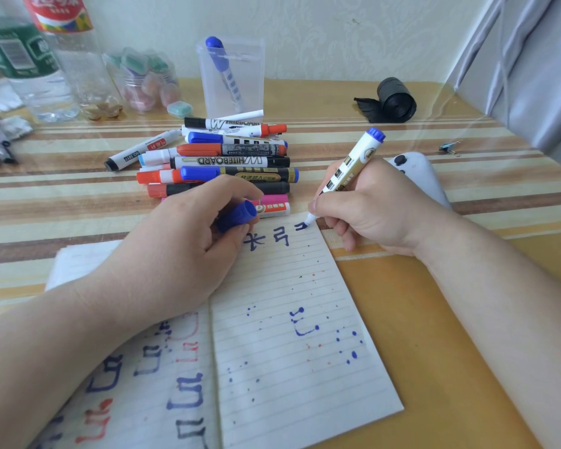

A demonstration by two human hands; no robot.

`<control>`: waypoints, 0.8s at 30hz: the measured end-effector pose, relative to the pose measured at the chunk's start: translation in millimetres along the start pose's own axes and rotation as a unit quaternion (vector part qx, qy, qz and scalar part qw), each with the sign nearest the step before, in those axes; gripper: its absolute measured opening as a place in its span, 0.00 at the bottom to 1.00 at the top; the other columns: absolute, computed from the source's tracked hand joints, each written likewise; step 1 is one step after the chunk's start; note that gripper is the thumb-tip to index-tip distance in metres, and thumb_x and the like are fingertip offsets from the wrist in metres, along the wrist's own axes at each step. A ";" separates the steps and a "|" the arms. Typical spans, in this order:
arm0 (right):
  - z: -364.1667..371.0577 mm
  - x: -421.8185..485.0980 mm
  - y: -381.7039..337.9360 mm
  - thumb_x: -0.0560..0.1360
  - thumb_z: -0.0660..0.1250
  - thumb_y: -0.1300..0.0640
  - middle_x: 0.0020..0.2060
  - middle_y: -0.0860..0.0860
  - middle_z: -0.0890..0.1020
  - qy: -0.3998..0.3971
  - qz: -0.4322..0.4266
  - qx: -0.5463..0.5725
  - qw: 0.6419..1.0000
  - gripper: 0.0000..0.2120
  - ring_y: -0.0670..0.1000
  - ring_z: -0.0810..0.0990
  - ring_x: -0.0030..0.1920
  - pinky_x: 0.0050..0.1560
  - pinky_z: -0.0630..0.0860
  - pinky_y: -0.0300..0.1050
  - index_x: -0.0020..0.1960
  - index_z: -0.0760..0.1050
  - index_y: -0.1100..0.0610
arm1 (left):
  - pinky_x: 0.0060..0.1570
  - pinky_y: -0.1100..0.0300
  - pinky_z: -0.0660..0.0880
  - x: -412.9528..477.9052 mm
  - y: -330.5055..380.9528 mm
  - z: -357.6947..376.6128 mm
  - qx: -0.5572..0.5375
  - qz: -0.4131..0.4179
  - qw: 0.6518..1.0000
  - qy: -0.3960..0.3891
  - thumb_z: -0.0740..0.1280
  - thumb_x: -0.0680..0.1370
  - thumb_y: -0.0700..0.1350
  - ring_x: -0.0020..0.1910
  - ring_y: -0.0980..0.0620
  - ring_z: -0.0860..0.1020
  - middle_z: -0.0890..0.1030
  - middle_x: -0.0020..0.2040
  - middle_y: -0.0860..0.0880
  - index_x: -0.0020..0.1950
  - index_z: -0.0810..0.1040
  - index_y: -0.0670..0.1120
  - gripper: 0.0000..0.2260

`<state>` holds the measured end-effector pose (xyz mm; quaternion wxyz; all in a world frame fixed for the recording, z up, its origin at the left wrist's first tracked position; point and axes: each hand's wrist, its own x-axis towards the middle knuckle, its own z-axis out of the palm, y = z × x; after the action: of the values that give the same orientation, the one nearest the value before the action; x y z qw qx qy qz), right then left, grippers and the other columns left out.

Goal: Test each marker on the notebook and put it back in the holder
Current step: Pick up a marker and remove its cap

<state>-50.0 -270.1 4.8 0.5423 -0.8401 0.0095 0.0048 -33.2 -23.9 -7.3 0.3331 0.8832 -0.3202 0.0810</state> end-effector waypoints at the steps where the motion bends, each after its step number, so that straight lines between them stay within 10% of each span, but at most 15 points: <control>1: 0.0 -0.9 -0.5 0.74 0.70 0.66 0.28 0.57 0.76 -0.002 0.004 0.016 1.000 0.10 0.59 0.75 0.29 0.25 0.72 0.43 0.39 0.74 0.73 | 0.48 0.69 0.72 0.0 -0.2 -0.2 0.001 0.001 1.000 0.000 0.69 0.78 0.43 0.47 0.59 0.78 0.82 0.47 0.61 0.62 0.76 0.57 0.15; 24: 1.9 -4.0 -0.9 0.68 0.73 0.58 0.30 0.59 0.77 -0.031 -0.024 0.026 0.999 0.10 0.58 0.75 0.30 0.26 0.75 0.44 0.39 0.76 0.66 | 0.48 0.71 0.73 -0.6 0.0 -0.9 0.015 0.012 1.000 -0.002 0.69 0.78 0.43 0.46 0.59 0.78 0.82 0.47 0.59 0.61 0.77 0.56 0.14</control>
<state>-54.0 -268.0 5.0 0.5640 -0.8251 -0.0274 0.0177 -33.5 -23.0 -6.8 0.3181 0.8844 -0.3301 0.0876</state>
